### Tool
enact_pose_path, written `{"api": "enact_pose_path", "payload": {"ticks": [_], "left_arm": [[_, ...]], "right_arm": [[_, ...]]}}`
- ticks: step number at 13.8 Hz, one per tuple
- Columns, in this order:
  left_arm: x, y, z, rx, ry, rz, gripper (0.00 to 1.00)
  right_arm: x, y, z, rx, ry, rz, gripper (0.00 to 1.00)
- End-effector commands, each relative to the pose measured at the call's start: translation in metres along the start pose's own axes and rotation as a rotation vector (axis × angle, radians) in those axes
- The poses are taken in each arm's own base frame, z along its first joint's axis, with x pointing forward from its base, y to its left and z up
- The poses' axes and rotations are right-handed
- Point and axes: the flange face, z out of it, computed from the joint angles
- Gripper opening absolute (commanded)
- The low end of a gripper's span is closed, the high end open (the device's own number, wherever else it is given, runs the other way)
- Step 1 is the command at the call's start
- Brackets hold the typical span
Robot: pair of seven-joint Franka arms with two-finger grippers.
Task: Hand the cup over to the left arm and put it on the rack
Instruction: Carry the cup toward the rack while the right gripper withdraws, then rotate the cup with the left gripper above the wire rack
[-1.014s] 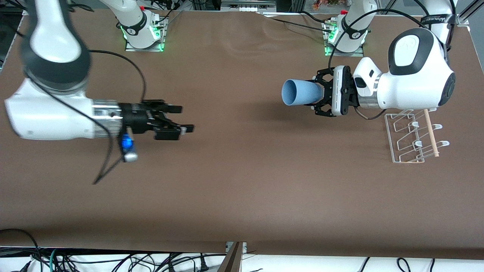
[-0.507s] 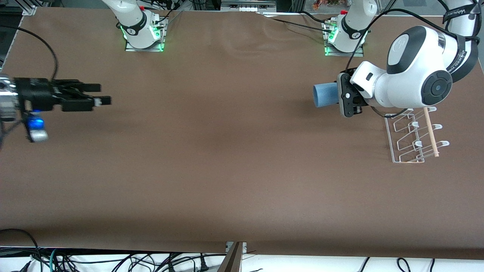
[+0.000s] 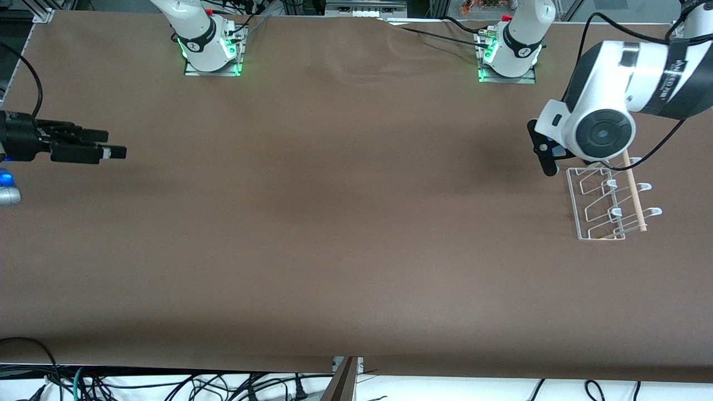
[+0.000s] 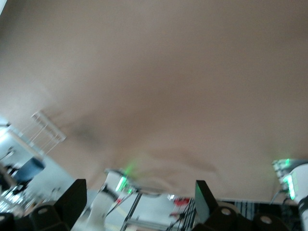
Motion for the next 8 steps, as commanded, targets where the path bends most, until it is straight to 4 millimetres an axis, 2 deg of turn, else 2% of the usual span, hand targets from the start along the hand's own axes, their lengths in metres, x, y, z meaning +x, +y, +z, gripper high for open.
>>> {"api": "enact_pose_path", "payload": {"ticks": [1, 3, 6, 8], "left_arm": [[0.008, -0.01, 0.018, 0.024, -0.229, -0.108, 0.09], [0.012, -0.024, 0.046, -0.009, -0.363, -0.199, 0.08], [0.017, -0.03, 0.076, 0.056, -0.48, -0.343, 0.07], [0.02, -0.036, 0.092, 0.098, -0.508, -0.35, 0.07]], "right_arm": [[-0.012, -0.005, 0.013, -0.107, 0.141, -0.046, 0.99], [-0.03, -0.016, 0.039, -0.245, 0.231, -0.09, 0.99], [-0.047, -0.006, 0.069, -0.305, 0.35, -0.124, 0.99], [-0.053, 0.005, 0.08, -0.335, 0.391, -0.181, 0.99]]}}
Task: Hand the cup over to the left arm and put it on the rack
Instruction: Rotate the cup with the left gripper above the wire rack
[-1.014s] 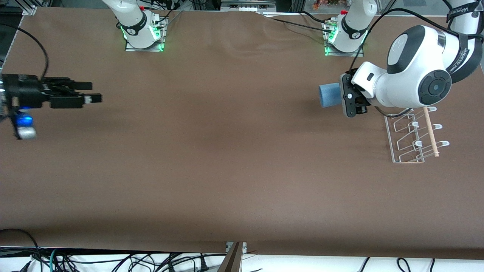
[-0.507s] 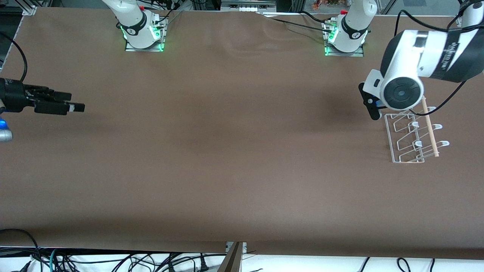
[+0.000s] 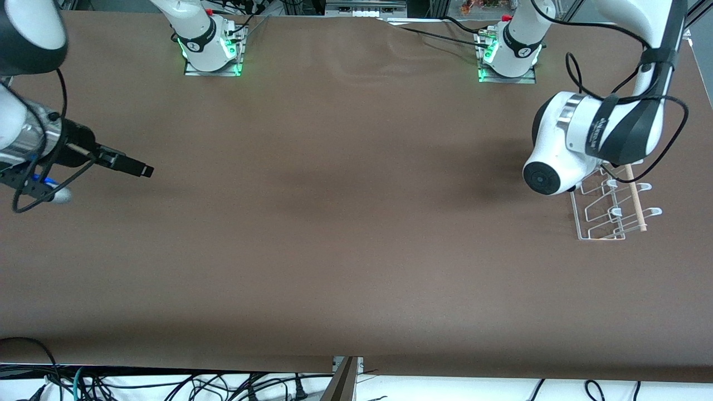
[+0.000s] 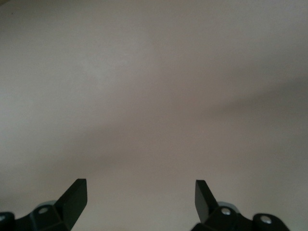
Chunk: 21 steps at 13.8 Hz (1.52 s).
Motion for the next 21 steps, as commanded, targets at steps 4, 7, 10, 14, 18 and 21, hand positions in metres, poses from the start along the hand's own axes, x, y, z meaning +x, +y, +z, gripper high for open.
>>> {"api": "enact_pose_path", "payload": {"ticks": [4, 7, 10, 14, 18, 21], "left_arm": [[0.018, -0.007, 0.043, 0.101, -0.052, -0.108, 0.07], [0.024, -0.019, 0.059, 0.131, -0.033, -0.113, 0.07], [0.031, -0.022, 0.074, 0.141, -0.024, -0.106, 0.07], [0.046, -0.02, 0.093, 0.167, -0.003, -0.094, 0.08], [0.055, -0.018, 0.094, 0.17, 0.001, -0.082, 0.12], [0.06, -0.018, 0.094, 0.172, 0.001, -0.076, 0.54]], "right_arm": [[-0.025, 0.031, 0.012, -0.159, 0.093, -0.199, 0.99], [-0.02, 0.031, 0.022, -0.228, 0.091, -0.269, 0.99], [-0.009, 0.058, 0.016, -0.229, 0.076, -0.331, 0.99], [-0.009, 0.066, -0.008, -0.221, 0.074, -0.356, 0.99], [-0.015, 0.058, -0.029, -0.221, 0.047, -0.367, 0.99], [-0.015, 0.063, -0.03, -0.223, 0.037, -0.393, 0.99]]}}
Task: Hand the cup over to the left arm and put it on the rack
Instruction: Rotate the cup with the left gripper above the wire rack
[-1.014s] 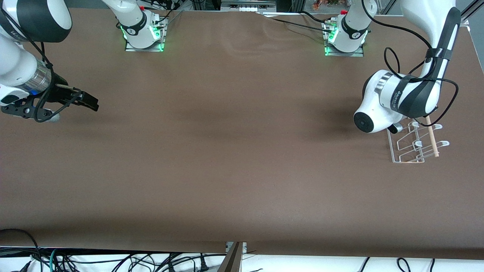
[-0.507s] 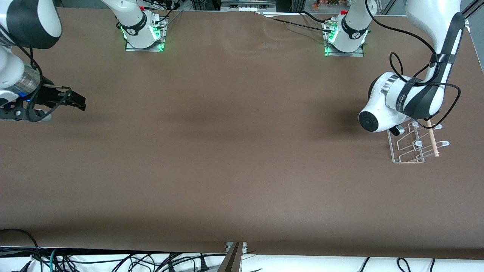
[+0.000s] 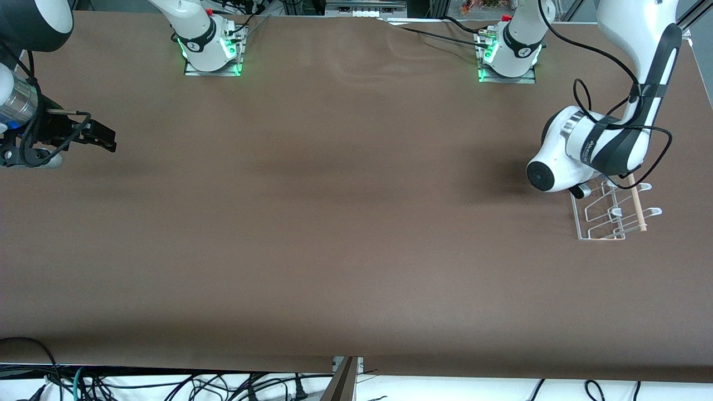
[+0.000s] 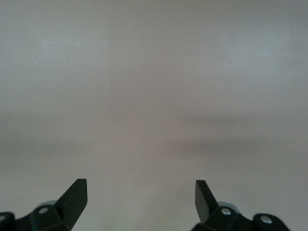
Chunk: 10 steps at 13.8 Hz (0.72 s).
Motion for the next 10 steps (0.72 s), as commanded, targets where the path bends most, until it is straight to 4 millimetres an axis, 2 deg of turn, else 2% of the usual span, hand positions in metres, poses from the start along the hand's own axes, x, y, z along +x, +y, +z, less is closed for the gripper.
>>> {"api": "enact_pose_path", "payload": {"ticks": [1, 7, 10], "left_arm": [[0.001, -0.001, 0.0, 0.035, -0.01, -0.008, 1.0], [-0.003, -0.002, -0.009, 0.048, -0.001, -0.017, 1.0], [-0.022, -0.006, -0.03, 0.043, 0.036, -0.053, 1.0]], "right_arm": [[-0.003, 0.004, -0.004, 0.006, -0.004, -0.023, 0.99], [-0.001, 0.0, 0.001, 0.008, -0.016, -0.031, 0.99], [0.0, -0.001, 0.0, 0.01, -0.011, -0.031, 0.99]]}}
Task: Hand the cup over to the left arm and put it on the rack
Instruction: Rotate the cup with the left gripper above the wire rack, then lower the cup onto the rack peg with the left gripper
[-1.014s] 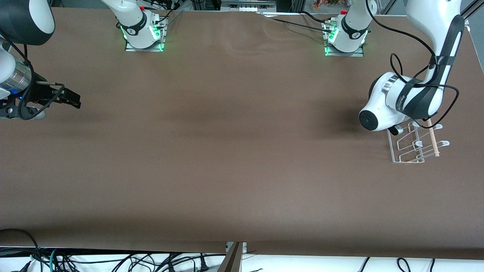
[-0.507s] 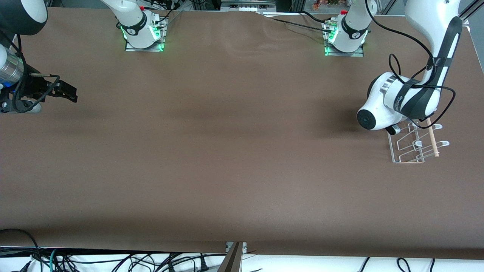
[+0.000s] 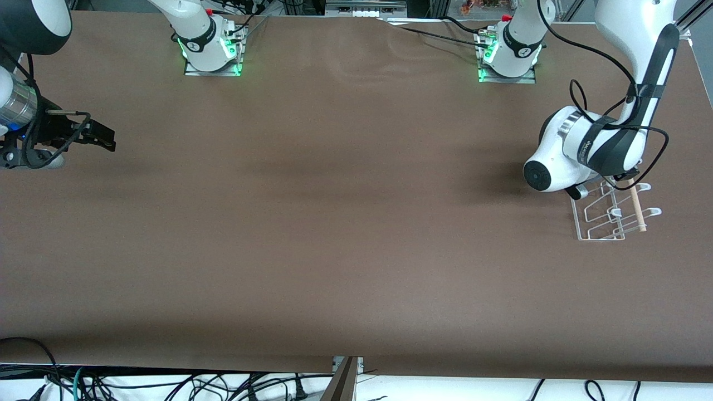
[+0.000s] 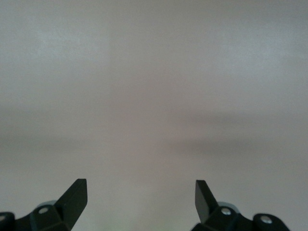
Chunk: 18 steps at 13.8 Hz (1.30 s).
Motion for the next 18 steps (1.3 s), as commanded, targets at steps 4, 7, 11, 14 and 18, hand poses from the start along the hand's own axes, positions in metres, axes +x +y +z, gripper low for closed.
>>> {"api": "enact_pose_path", "payload": {"ticks": [4, 7, 11, 14, 18], "left_arm": [[-0.066, -0.024, -0.063, -0.16, 0.212, -0.16, 1.0], [-0.089, -0.038, -0.093, -0.338, 0.361, -0.305, 1.0], [-0.129, -0.055, -0.144, -0.542, 0.555, -0.508, 1.0], [-0.17, -0.068, -0.174, -0.631, 0.694, -0.598, 1.0], [-0.227, -0.07, -0.184, -0.739, 0.926, -0.673, 1.0]], "right_arm": [[-0.002, -0.012, -0.006, 0.032, 0.0, -0.032, 0.99], [0.001, -0.028, -0.027, 0.026, 0.054, -0.062, 0.99], [-0.001, -0.05, -0.037, 0.02, 0.066, -0.101, 0.99], [-0.001, -0.053, -0.038, 0.021, 0.066, -0.107, 0.99], [-0.001, -0.067, -0.037, 0.018, 0.064, -0.129, 0.99]]}}
